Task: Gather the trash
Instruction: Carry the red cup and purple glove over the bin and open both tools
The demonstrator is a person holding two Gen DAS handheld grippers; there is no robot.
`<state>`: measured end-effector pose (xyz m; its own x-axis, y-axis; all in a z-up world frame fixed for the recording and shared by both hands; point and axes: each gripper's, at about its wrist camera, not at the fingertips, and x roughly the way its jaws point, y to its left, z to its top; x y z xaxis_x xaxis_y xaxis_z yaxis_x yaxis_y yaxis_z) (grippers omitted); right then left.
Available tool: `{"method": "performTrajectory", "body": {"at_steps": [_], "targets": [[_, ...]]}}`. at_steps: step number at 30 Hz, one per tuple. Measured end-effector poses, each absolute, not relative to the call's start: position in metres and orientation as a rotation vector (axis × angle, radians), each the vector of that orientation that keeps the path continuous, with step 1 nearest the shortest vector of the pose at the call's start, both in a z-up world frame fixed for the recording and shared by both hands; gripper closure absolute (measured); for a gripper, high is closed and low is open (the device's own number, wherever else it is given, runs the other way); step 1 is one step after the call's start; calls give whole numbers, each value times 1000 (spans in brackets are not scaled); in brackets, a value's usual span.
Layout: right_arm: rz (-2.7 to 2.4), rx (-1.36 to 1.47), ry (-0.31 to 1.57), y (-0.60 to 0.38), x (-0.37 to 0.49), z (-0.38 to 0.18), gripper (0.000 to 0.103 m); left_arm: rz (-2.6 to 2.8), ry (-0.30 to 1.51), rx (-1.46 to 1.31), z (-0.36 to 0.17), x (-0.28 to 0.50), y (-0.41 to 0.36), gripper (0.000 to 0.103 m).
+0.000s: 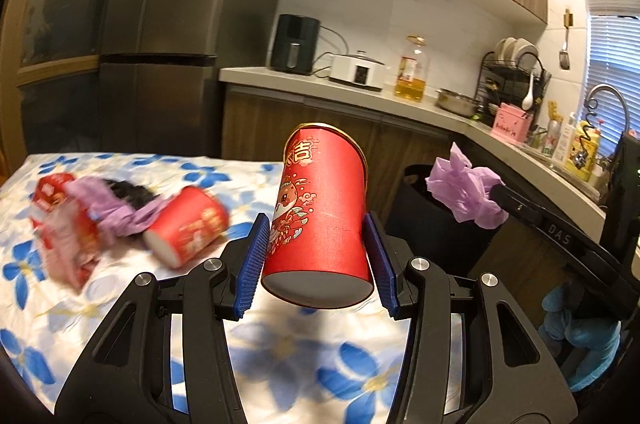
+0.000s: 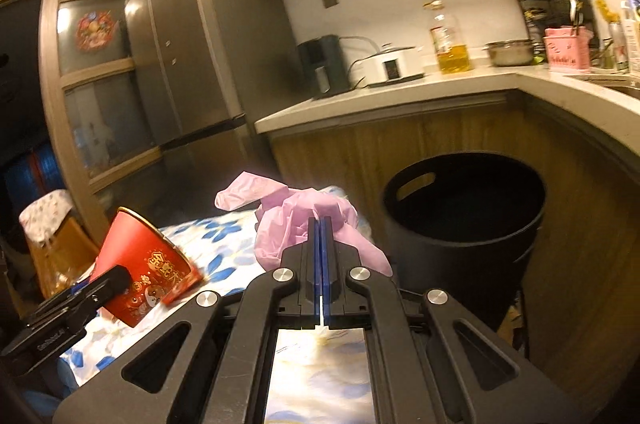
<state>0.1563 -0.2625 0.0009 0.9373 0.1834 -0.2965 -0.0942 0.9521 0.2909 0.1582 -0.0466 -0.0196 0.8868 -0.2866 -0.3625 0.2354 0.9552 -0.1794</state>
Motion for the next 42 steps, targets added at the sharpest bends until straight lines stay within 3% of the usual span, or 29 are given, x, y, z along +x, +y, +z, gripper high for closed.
{"method": "performTrajectory", "body": {"at_steps": [24, 42], "targets": [[-127, 329, 189, -374, 181, 29, 101, -505, 341, -68, 0, 261, -215, 56], [-121, 348, 199, -388, 218, 20, 101, -544, 377, -69, -15, 309, -257, 56]]}}
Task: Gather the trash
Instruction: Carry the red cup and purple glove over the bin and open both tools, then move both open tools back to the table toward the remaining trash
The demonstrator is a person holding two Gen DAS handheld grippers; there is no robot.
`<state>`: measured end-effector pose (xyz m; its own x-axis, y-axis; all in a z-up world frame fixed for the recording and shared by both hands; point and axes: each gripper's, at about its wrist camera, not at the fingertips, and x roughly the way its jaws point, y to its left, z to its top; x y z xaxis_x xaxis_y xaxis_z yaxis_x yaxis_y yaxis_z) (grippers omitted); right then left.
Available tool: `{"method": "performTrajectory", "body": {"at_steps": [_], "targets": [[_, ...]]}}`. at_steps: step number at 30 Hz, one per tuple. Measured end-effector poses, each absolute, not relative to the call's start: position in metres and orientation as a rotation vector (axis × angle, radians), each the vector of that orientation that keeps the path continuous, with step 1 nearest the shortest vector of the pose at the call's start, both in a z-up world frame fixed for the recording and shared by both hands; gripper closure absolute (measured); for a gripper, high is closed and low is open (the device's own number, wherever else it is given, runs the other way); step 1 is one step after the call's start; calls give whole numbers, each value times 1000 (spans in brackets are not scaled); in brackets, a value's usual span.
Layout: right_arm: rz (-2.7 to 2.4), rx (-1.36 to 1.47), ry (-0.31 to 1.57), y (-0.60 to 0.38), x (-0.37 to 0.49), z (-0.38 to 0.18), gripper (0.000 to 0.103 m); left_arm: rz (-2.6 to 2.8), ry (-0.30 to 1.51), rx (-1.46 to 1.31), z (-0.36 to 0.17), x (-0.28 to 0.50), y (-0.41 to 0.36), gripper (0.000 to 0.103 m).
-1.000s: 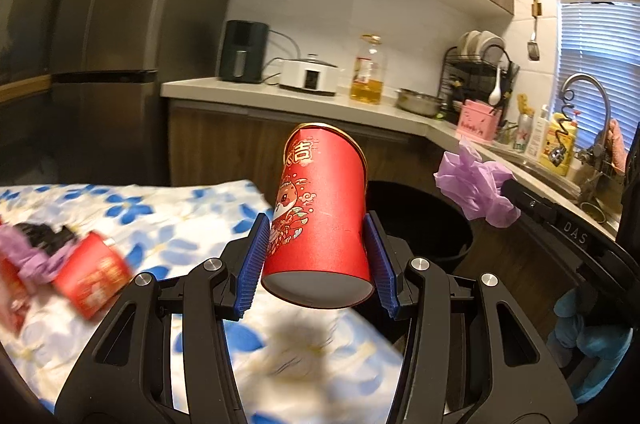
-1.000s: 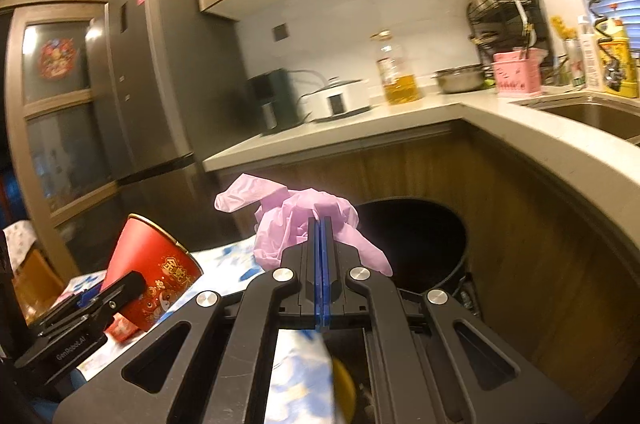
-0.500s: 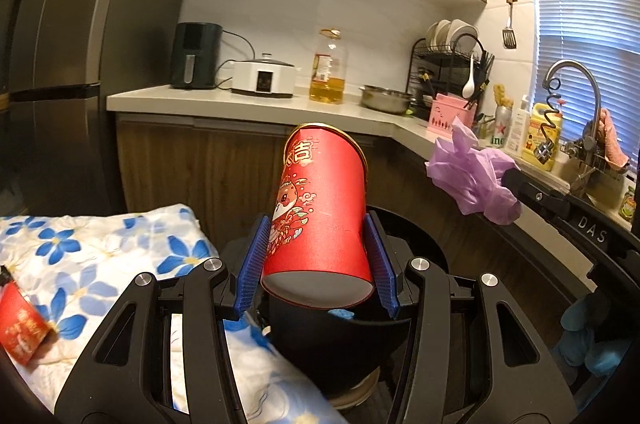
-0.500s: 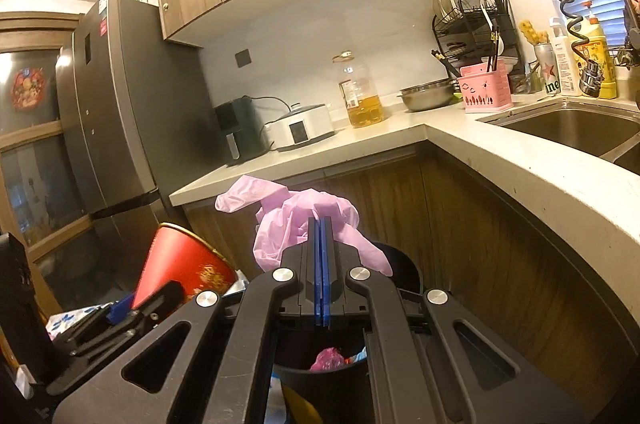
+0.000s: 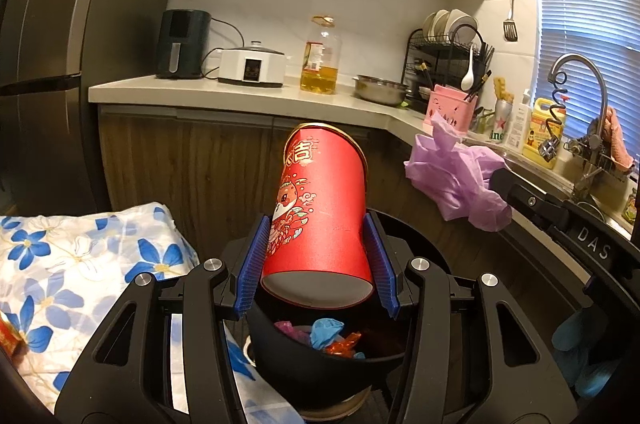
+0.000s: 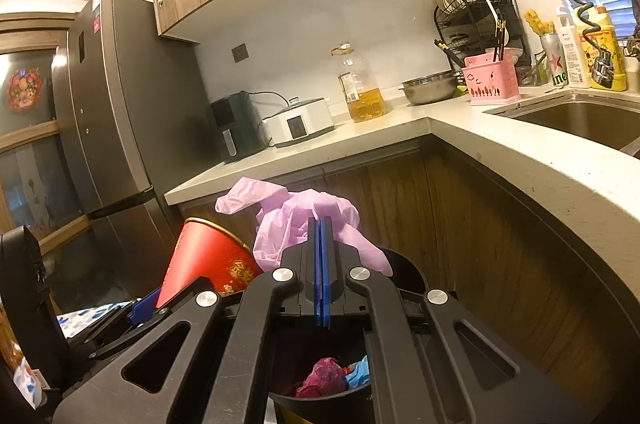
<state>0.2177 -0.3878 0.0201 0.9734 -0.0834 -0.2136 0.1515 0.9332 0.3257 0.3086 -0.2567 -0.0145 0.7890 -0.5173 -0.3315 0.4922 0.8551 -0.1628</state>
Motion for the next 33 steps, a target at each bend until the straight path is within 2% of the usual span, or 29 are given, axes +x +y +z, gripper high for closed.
{"method": "performTrajectory", "body": {"at_steps": [5, 9, 11, 15, 20, 30, 33], "targets": [[-108, 354, 212, -391, 227, 17, 100, -554, 391, -79, -19, 318, -263, 53], [-103, 365, 226, -393, 232, 13, 75, -555, 412, -80, -25, 324, -265, 44], [-100, 372, 227, -395, 232, 12, 70, -542, 427, -86, -29, 328, -262, 39], [-114, 363, 232, -396, 231, 11, 69, -500, 449, -122, -33, 332, -248, 32], [-115, 373, 246, -395, 229, 9, 54, -454, 444, -134, -31, 328, -233, 23], [-115, 334, 263, -377, 209, 12, 36, -350, 419, -107, -22, 297, -203, 12], [-121, 320, 264, -369, 199, 14, 34, -322, 402, -103, -19, 282, -190, 9]]}}
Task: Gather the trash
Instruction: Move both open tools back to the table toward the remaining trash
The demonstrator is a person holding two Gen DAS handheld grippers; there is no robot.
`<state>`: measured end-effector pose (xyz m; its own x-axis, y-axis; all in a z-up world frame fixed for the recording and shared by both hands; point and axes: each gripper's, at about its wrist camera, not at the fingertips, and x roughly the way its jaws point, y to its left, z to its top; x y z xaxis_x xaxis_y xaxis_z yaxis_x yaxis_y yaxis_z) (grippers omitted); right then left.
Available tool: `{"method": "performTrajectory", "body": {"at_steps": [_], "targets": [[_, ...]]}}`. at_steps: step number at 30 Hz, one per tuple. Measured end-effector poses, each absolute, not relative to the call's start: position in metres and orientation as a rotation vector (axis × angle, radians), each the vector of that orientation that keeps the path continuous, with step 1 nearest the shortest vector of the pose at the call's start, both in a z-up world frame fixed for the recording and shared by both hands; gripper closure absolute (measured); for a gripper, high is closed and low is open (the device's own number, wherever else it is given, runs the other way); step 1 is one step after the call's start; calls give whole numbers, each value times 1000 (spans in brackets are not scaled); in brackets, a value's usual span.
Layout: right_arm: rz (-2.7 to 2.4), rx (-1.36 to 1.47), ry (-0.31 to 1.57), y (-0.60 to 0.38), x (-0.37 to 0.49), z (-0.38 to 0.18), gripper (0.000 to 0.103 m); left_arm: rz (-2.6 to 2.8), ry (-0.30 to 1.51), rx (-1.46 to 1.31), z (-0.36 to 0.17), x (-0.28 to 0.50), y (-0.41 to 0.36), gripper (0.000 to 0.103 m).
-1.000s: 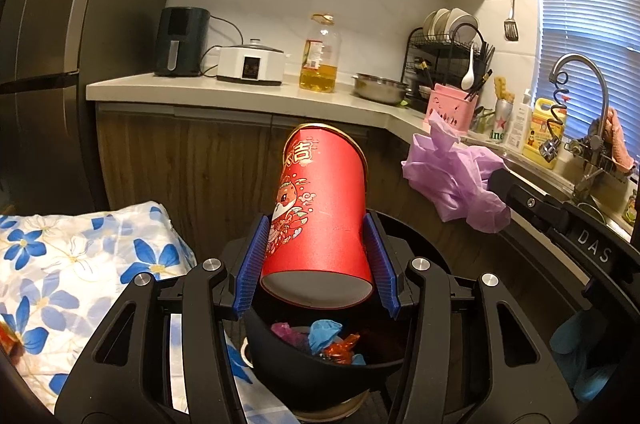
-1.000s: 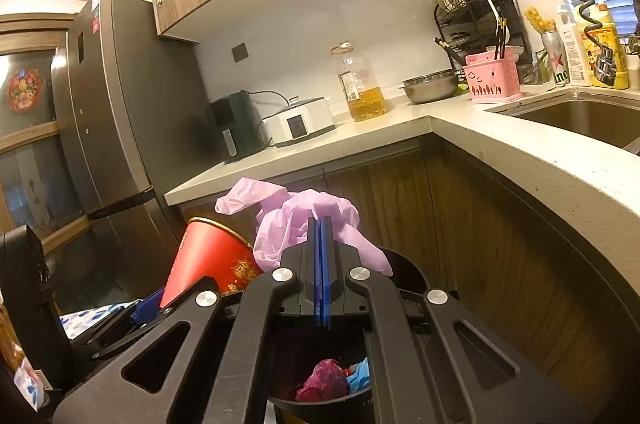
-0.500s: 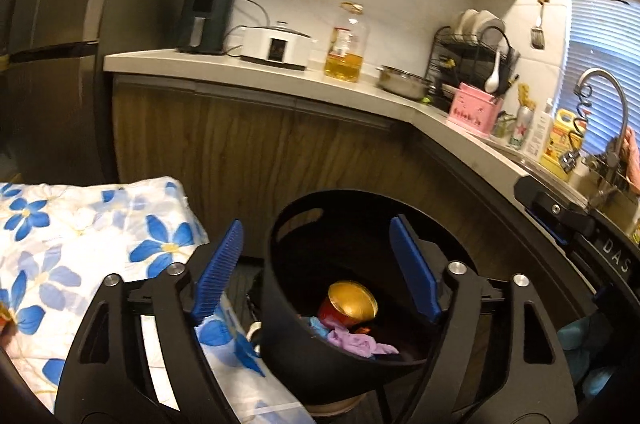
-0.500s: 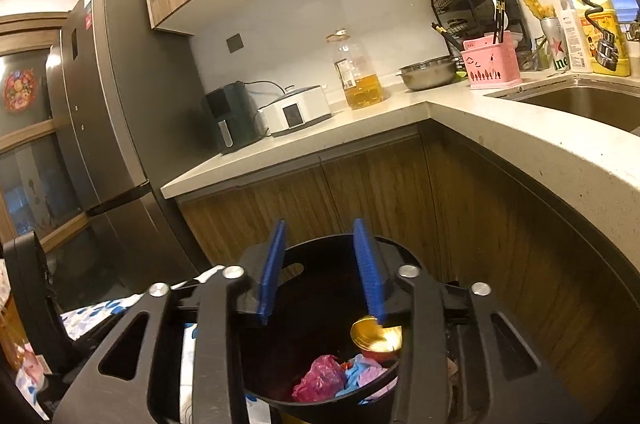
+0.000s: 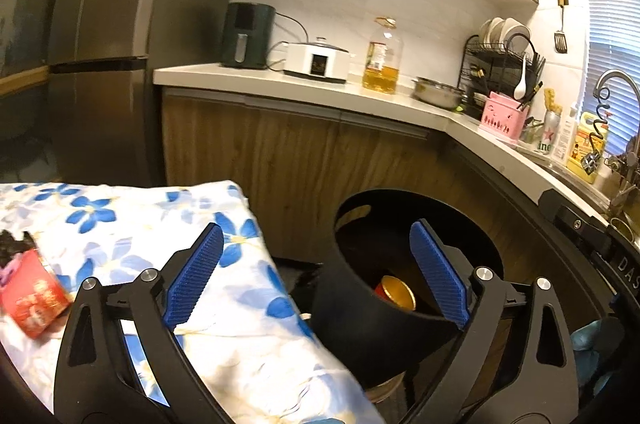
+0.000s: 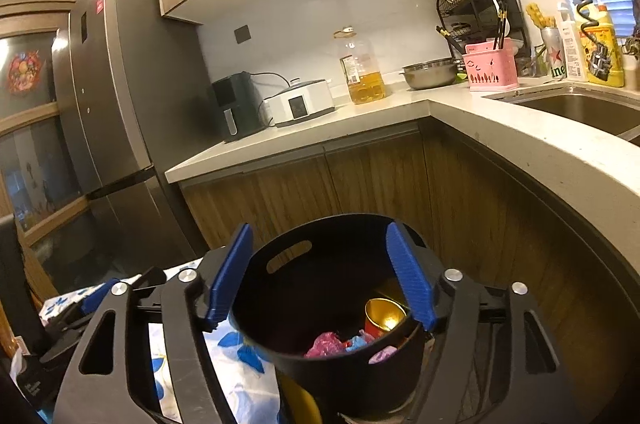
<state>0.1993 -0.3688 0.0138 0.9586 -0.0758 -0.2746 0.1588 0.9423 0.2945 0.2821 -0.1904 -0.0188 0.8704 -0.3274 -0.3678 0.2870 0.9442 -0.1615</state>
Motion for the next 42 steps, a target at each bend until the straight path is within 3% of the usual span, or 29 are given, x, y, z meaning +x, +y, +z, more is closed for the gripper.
{"method": "performTrajectory", "body": {"at_steps": [23, 42], "targets": [[-84, 255, 307, -293, 127, 11, 31, -127, 378, -91, -14, 171, -97, 7], [88, 201, 378, -198, 141, -9, 31, 106, 374, -158, -33, 132, 20, 7]]}}
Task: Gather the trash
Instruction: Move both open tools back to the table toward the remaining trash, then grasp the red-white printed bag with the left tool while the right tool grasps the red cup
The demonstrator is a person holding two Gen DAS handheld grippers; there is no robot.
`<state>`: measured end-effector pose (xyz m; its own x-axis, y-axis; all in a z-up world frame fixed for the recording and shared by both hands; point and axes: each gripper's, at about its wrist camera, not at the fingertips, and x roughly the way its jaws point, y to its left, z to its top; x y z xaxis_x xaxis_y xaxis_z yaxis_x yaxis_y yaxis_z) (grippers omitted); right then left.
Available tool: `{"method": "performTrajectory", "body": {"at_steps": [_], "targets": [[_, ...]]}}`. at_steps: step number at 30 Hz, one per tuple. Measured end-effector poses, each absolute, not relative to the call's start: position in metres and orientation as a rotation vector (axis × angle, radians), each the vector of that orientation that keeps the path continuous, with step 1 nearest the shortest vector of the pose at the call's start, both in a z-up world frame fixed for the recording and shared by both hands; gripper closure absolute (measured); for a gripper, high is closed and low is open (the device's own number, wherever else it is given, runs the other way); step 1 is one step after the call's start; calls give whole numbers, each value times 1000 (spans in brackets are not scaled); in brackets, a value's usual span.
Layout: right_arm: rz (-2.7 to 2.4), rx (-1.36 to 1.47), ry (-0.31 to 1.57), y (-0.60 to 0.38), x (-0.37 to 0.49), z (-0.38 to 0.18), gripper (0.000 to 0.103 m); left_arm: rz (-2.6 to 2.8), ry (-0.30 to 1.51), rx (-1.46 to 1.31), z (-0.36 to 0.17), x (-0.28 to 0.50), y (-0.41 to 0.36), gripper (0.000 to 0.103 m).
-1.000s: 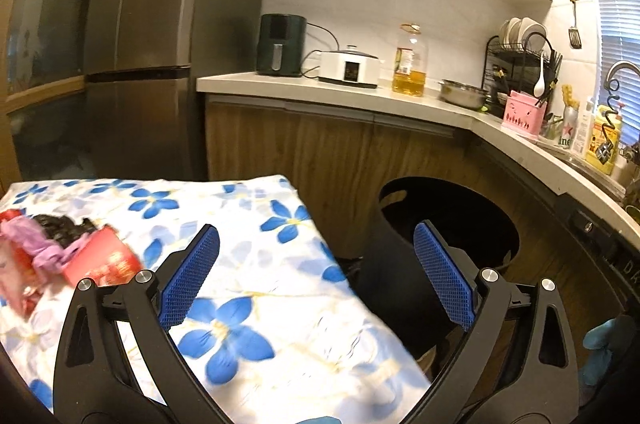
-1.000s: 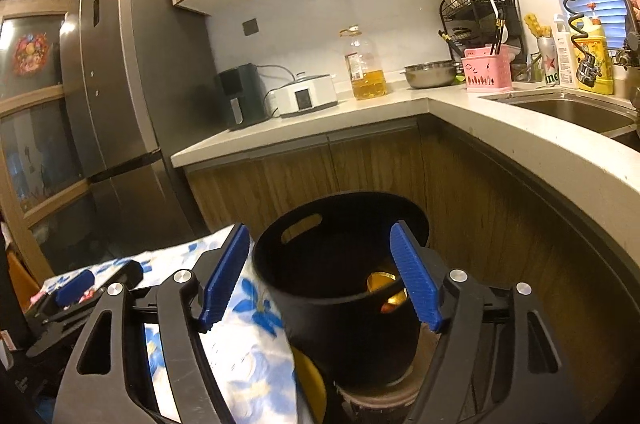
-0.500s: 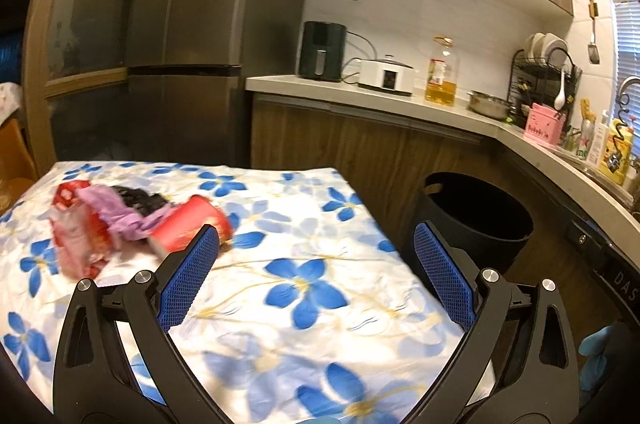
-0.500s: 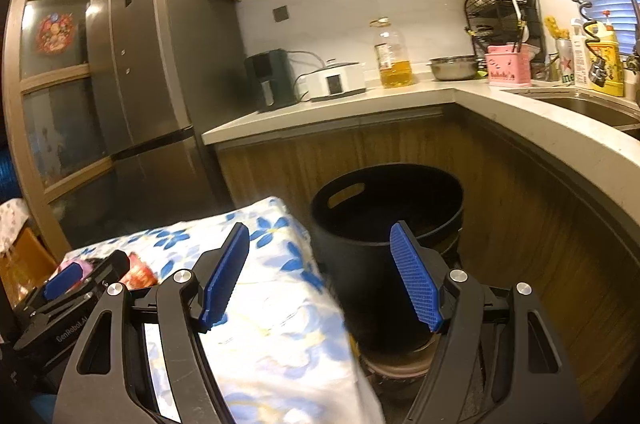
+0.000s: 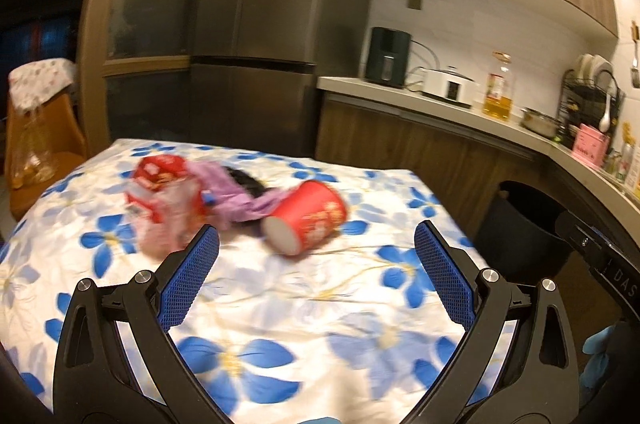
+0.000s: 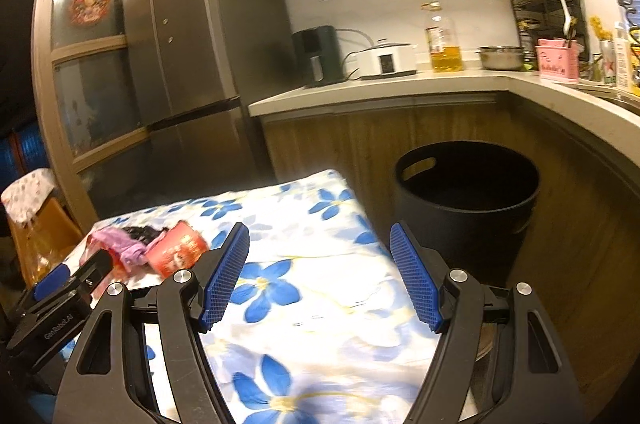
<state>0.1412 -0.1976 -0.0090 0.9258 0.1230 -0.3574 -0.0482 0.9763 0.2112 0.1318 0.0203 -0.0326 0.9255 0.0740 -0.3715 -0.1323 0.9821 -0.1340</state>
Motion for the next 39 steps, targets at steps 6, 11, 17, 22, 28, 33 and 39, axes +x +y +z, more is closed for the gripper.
{"method": "performTrajectory", "body": {"at_steps": [6, 11, 17, 22, 28, 33, 39], "targets": [[166, 172, 425, -155, 155, -23, 31, 189, 373, -184, -42, 125, 61, 7], [241, 163, 467, -117, 169, -36, 31, 253, 382, -214, -50, 124, 93, 7], [307, 163, 495, -74, 195, -44, 31, 296, 385, -242, -57, 127, 120, 7], [322, 168, 501, -44, 218, -49, 31, 315, 370, -243, -57, 134, 135, 7], [327, 195, 543, -20, 245, -60, 31, 318, 354, -253, -57, 144, 150, 7], [325, 198, 572, -5, 258, -66, 31, 306, 361, -268, -59, 151, 158, 7], [306, 188, 622, 3, 270, -75, 32, 286, 378, -292, -62, 160, 165, 7]]}}
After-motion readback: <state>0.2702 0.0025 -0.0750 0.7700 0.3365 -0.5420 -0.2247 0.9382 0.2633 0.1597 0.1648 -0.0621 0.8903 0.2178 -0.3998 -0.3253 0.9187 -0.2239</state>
